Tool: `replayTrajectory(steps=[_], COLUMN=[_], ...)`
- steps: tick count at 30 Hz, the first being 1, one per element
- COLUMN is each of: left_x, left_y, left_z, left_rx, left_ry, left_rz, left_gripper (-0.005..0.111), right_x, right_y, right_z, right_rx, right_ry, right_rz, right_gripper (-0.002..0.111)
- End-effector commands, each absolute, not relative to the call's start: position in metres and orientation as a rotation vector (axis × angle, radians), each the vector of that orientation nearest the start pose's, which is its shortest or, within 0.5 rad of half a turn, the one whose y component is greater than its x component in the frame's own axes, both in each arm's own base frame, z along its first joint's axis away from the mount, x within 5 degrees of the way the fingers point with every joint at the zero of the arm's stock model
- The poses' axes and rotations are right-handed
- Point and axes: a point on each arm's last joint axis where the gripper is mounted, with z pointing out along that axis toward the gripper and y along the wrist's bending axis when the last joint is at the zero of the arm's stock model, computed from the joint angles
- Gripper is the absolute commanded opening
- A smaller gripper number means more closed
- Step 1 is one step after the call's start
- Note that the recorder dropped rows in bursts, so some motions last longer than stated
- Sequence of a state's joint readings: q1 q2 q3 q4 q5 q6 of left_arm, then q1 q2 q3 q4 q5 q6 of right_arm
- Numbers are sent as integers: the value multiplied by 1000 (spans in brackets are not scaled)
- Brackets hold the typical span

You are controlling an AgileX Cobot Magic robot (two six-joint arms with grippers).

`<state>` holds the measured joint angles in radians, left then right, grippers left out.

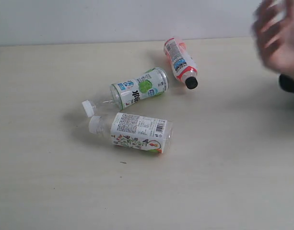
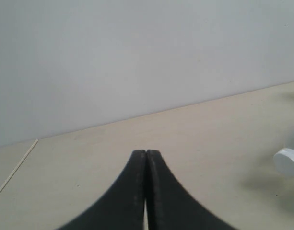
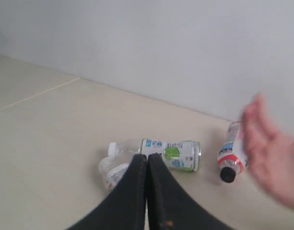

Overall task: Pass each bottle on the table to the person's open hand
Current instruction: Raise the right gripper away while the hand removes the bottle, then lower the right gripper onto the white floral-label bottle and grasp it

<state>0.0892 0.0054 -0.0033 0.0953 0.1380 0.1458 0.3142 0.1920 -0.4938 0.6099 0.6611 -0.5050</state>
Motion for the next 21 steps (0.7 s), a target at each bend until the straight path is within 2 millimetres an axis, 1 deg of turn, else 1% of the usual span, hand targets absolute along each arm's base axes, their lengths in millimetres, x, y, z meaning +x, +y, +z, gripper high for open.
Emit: replayTrajectory(steps=[1, 2, 3, 4, 5, 6, 7, 8, 9, 10, 11, 12, 13, 14, 15, 16, 18, 21], left_x=[56, 56, 56, 56, 56, 56, 56, 56, 56, 56, 56, 56, 56, 56, 56, 56, 56, 56], left_y=[6, 6, 6, 6, 6, 6, 6, 6, 6, 6, 6, 6, 6, 6, 6, 6, 6, 6], left_z=[201, 201, 201, 201, 201, 201, 201, 201, 201, 201, 201, 201, 201, 201, 201, 201, 201, 201], left_rx=[116, 116, 116, 116, 116, 116, 116, 116, 116, 116, 116, 116, 116, 116, 116, 116, 116, 116], left_ry=[1617, 1617, 1617, 1617, 1617, 1617, 1617, 1617, 1617, 1617, 1617, 1617, 1617, 1617, 1617, 1617, 1617, 1617], left_rz=[261, 261, 261, 261, 261, 261, 261, 261, 261, 261, 261, 261, 261, 261, 261, 261, 261, 261], left_gripper=[0, 0, 0, 0, 0, 0, 0, 0, 0, 0, 0, 0, 0, 0, 0, 0, 0, 0], right_x=[43, 47, 65, 76, 101, 115, 141, 171, 189, 215, 232, 253, 268, 281, 290, 299, 307, 310], right_y=[37, 36, 39, 42, 52, 58, 71, 87, 99, 116, 130, 148, 163, 177, 189, 201, 212, 225], right_z=[328, 331, 333, 333, 332, 332, 332, 325, 320, 313, 306, 293, 281, 270, 256, 241, 225, 207], right_rx=[-412, -375, -345, -351, -380, -402, -491, -585, -680, -792, -875, -993, -1090, -1184, -1289, -1403, -1546, -1705], right_ry=[1561, 1545, 1582, 1628, 1752, 1821, 1965, 2111, 2189, 2243, 2267, 2290, 2309, 2327, 2338, 2328, 2301, 2251], right_rz=[458, 452, 439, 430, 438, 446, 469, 506, 536, 552, 552, 541, 527, 490, 454, 373, 250, 118], right_gripper=[0, 0, 0, 0, 0, 0, 0, 3, 7, 14, 22, 33, 41, 51, 57, 62, 67, 72])
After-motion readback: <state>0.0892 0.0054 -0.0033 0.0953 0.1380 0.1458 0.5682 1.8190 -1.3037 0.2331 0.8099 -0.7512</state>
